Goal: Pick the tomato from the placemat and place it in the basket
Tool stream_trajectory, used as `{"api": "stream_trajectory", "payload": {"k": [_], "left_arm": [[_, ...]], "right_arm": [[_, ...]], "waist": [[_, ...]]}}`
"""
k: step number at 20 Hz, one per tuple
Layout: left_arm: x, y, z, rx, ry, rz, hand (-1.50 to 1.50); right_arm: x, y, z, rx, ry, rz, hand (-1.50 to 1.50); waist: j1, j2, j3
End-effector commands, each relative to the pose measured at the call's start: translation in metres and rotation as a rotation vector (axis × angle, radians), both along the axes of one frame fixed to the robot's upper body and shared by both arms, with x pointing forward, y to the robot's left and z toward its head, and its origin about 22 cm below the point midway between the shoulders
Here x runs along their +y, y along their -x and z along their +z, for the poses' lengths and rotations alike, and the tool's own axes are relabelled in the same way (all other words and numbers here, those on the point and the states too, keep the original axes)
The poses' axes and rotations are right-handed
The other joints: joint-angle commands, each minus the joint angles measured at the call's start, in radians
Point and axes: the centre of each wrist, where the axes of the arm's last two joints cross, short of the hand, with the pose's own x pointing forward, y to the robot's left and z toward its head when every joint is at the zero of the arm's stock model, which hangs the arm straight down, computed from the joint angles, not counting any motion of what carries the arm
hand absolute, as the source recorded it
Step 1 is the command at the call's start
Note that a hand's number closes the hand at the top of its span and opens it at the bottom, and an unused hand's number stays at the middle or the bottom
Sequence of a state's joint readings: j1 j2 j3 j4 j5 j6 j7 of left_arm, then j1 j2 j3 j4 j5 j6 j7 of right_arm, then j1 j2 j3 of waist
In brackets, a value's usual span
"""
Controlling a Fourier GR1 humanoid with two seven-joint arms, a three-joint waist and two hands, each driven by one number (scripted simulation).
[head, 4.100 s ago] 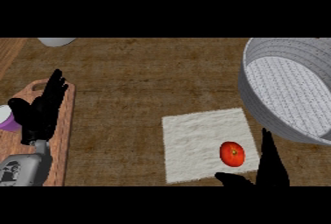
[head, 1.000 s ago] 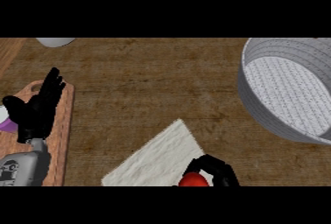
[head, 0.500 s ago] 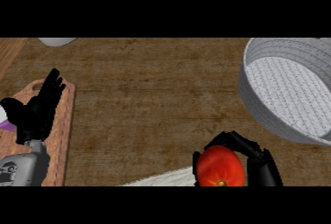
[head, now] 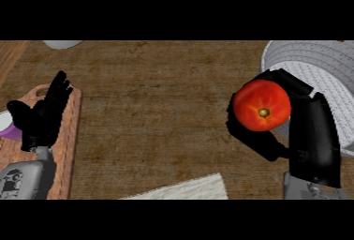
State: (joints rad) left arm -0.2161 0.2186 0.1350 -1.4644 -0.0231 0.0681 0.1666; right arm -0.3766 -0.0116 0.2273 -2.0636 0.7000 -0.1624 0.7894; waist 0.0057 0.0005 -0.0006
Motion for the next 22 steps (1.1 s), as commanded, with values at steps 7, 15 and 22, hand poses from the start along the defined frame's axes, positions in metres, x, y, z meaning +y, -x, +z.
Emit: {"api": "stream_trajectory", "payload": {"k": [7,15,22], "left_arm": [[-0.009,-0.002,0.003,0.000,0.003,-0.002,0.00],[-0.010,0.004,-0.006,0.001,0.004,-0.005,0.00],[0.004,0.005,-0.007,0.003,0.017,-0.003,0.00]], "right_arm": [[-0.022,-0.078,0.032,0.068,0.136,-0.101,1.50],[-0.029,-0.125,-0.010,0.150,0.214,-0.169,1.50],[-0.095,-0.135,-0.028,0.192,0.242,-0.194,1.50]], "waist": [[0.003,0.001,0.000],[0.007,0.003,0.000],[-0.002,0.000,0.000]]}}
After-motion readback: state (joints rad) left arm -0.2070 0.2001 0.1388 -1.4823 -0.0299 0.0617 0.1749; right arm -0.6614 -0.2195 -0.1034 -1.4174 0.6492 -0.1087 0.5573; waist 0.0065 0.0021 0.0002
